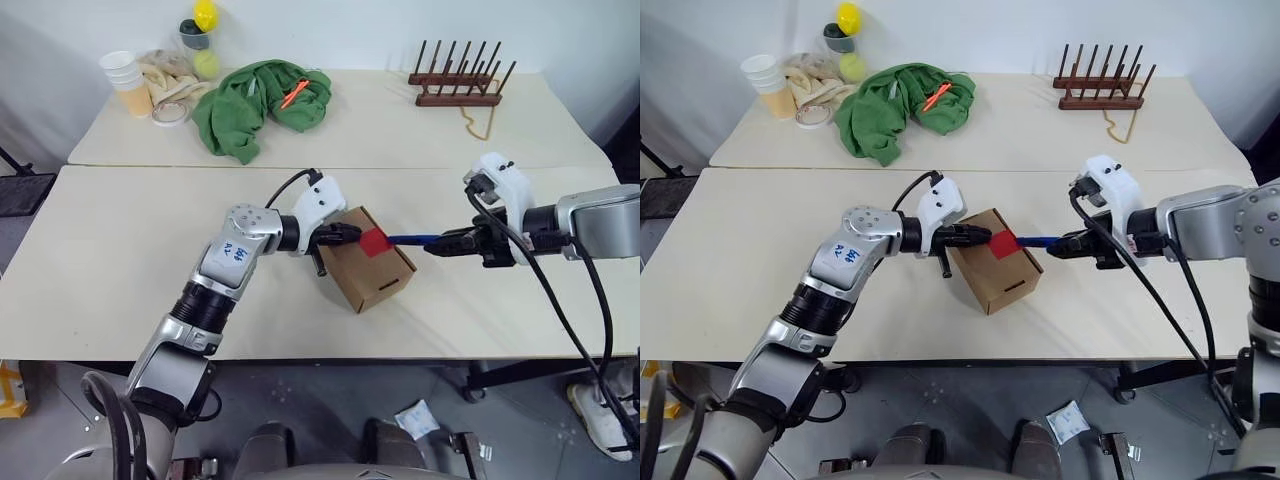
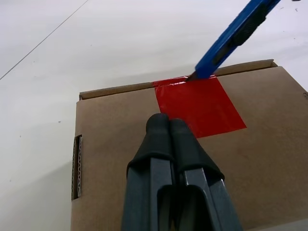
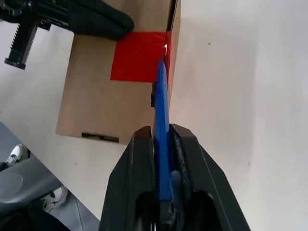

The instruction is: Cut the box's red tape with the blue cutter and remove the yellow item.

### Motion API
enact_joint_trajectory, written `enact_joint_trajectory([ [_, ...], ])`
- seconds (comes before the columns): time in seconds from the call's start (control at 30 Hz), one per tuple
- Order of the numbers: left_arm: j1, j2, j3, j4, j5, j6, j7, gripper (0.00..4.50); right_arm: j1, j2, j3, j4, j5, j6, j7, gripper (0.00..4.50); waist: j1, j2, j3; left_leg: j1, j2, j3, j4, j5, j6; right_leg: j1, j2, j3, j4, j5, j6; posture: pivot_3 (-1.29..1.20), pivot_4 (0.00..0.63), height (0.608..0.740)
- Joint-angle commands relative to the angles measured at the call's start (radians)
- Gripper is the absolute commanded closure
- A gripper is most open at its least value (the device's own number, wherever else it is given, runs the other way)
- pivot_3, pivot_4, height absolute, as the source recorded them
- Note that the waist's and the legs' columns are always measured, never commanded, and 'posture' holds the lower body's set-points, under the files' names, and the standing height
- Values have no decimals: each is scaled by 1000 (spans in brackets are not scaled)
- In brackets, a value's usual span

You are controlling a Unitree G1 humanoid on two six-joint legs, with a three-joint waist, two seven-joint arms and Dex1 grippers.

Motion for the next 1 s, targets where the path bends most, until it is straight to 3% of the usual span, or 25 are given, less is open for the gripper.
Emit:
enact_joint_trajectory([
  [0.03, 31, 0, -34, 8, 24, 24, 3, 4500, -6, -53, 8, -12, 102, 6, -9, 4337, 0, 0, 0, 0, 0, 0, 0, 0, 0, 0, 0, 0, 0, 0, 0, 0, 150, 740],
  [0.23, 36, 2, -33, 7, 23, 22, 3, 4500, 37, -164, -21, -36, 247, 6, -49, 4337, 0, 0, 0, 0, 0, 0, 0, 0, 0, 0, 0, 0, 0, 0, 0, 0, 150, 740],
  [0.53, 38, 27, -22, 21, 6, -78, -56, 4500, 187, -288, -301, -17, 318, -37, -18, 4338, 3, 0, 0, 0, 0, 0, 0, 0, 0, 1, 0, 0, -1, 0, 0, 0, 150, 740],
  [0.67, 6, 13, 12, 66, -17, -116, -64, 4500, 385, -261, -508, 3, 177, -143, 92, 4338, 5, 0, 0, 0, 0, 0, 0, 0, 0, 1, 0, -1, -2, 0, 0, 0, 150, 740],
  [0.77, -22, -5, 60, 88, -63, -140, -87, 4500, 567, -158, -567, 63, -62, -435, 216, 4338, 5, -1, 0, 0, 0, 1, 1, 0, 0, 1, 0, 0, -1, 0, 0, 0, 150, 740],
  [0.9, -40, -6, 97, 97, -101, -165, -120, 4500, 681, -108, -477, 124, -321, -724, 351, 4338, 3, 0, -1, 0, -1, 2, 1, 0, 0, 0, 0, 1, -2, 0, 0, 0, 150, 740],
  [1.0, -56, 1, 133, 105, -128, -187, -143, 4500, 681, -68, -359, 256, -522, -920, 377, 4338, -2, 0, -1, 0, 0, 2, 0, 0, 0, 0, 0, 0, -1, 0, 0, 0, 150, 740],
])
